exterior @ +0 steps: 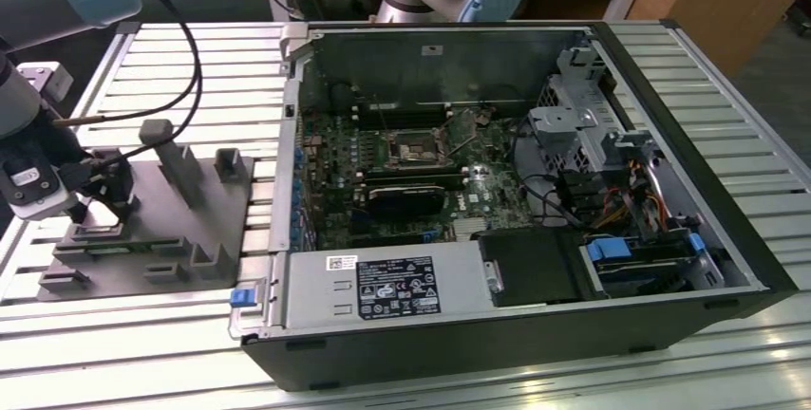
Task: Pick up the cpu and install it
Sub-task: 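Pick up the cpu and move it towards the insertion slot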
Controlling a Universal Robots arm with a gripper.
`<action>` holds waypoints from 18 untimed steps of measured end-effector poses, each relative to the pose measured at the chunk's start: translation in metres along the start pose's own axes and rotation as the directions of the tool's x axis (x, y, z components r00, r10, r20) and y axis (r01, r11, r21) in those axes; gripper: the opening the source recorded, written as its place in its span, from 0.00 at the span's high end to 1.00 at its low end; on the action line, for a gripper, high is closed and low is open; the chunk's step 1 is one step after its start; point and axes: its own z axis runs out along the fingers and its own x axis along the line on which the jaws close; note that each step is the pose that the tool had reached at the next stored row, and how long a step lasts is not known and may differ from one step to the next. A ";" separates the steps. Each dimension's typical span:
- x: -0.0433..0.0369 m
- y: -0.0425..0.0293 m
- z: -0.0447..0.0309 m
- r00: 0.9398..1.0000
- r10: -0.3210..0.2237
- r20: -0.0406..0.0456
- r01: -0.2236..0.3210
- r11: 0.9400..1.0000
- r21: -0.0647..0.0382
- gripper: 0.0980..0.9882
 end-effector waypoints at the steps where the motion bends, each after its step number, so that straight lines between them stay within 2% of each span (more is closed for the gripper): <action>1: 0.0000 0.0001 -0.0017 1.000 0.000 0.000 0.000 1.000 0.000 0.51; 8: -0.0004 0.0006 -0.0155 1.000 0.000 0.000 0.000 1.000 0.000 0.51; 18: -0.0004 0.0010 -0.0241 1.000 0.000 0.000 0.000 1.000 0.000 0.51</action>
